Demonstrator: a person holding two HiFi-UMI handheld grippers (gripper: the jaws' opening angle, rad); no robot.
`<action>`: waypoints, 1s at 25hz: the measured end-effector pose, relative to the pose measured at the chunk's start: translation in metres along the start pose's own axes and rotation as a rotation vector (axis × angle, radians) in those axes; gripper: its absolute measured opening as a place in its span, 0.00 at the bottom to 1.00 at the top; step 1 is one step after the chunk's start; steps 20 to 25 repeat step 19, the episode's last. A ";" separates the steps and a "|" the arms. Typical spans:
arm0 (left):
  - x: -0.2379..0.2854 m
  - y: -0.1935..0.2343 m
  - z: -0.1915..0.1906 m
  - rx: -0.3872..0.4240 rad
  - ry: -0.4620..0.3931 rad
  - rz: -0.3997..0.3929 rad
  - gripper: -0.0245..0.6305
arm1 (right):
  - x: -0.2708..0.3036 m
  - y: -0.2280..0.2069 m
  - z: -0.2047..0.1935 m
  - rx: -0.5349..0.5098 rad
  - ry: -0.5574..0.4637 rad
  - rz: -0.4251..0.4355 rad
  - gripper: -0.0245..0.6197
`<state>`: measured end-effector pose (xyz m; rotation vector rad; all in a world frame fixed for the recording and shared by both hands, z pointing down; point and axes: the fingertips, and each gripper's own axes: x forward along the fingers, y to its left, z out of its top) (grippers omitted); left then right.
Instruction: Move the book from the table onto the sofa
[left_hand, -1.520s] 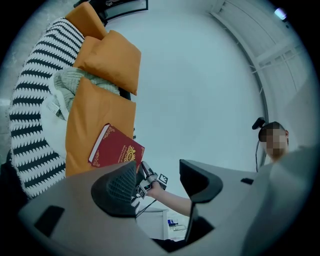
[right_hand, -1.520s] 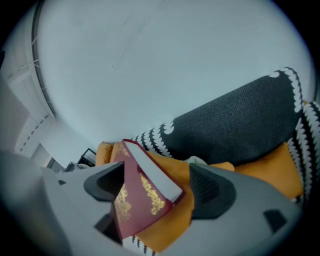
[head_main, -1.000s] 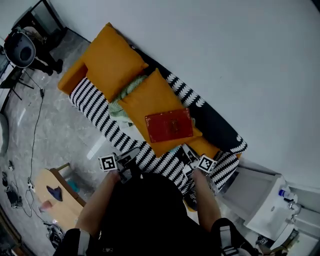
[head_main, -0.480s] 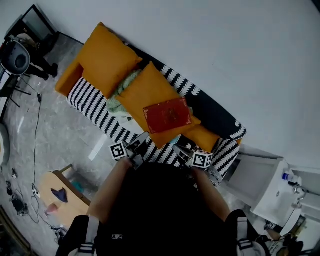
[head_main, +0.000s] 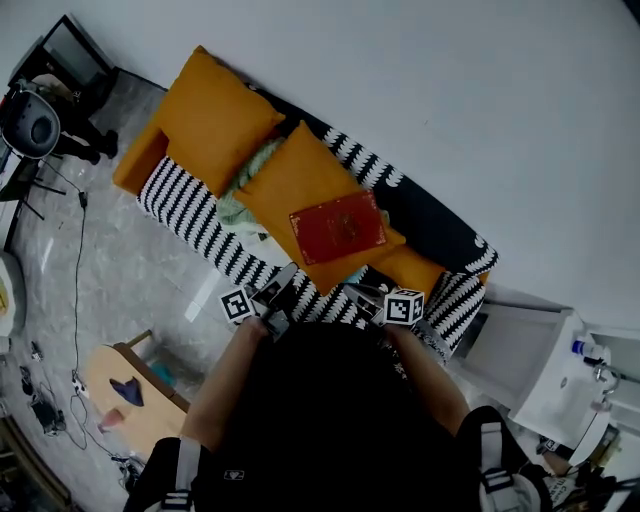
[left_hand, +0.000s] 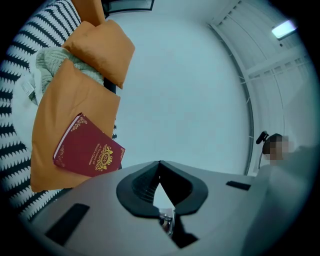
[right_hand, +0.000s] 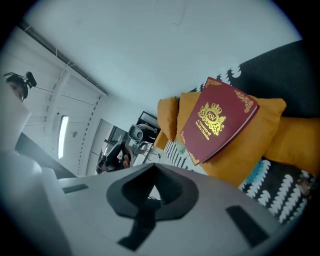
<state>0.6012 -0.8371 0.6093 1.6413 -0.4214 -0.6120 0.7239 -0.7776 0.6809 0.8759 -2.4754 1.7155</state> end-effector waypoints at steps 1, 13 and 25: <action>-0.001 0.000 -0.001 0.000 0.000 0.001 0.05 | 0.001 0.001 -0.002 0.000 0.005 0.002 0.05; -0.005 0.006 -0.008 0.003 0.050 0.030 0.05 | 0.004 -0.001 -0.007 -0.022 0.050 -0.006 0.05; -0.007 0.004 -0.009 0.002 0.062 0.033 0.05 | 0.002 -0.001 -0.013 -0.019 0.057 -0.012 0.05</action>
